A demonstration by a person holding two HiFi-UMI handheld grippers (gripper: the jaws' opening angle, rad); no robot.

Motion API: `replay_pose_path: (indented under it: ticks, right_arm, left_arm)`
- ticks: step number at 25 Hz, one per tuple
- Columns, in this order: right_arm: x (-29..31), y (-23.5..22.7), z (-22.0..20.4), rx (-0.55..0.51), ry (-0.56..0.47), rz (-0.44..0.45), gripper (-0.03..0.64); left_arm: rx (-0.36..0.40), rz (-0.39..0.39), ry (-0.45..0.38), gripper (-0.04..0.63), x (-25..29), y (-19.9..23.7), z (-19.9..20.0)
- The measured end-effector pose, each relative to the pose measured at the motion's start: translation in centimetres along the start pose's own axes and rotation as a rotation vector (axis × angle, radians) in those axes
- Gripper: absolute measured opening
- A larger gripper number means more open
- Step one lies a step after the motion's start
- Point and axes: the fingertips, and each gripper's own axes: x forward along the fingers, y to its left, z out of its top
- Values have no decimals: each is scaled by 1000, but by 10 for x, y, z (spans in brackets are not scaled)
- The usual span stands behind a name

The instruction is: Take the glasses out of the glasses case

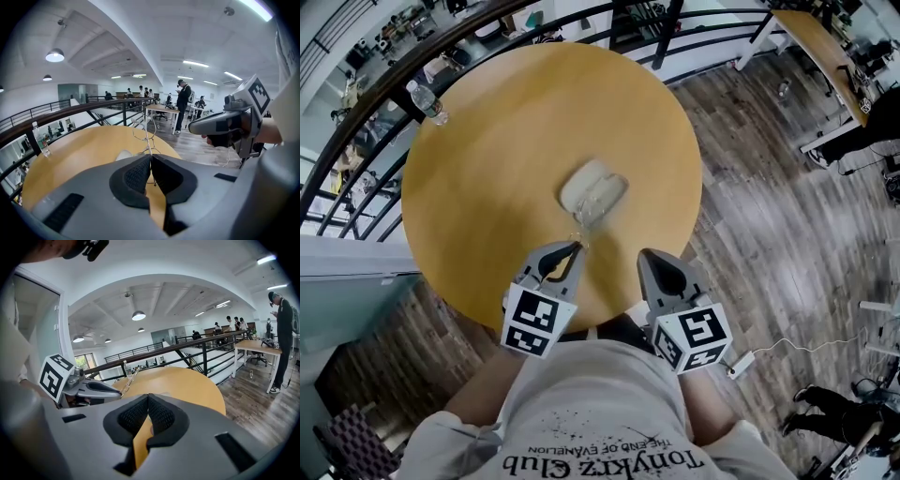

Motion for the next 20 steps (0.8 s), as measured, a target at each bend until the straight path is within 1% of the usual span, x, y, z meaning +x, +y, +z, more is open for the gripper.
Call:
replay_pose_path:
  ticks: [8,14,20]
  right_arm:
    - [-2,1,19,-17,-23,-13,25]
    - [-2,3,33,-7,-44,-17,25]
    - [-2,7,40,11,-37,9,25]
  left_arm:
    - [-44,-22,-84,34,-20,-10,17]
    - [-54,-48,-102,34,-25,-15,21]
    - [-59,-65,-138,34,-28,-19,32]
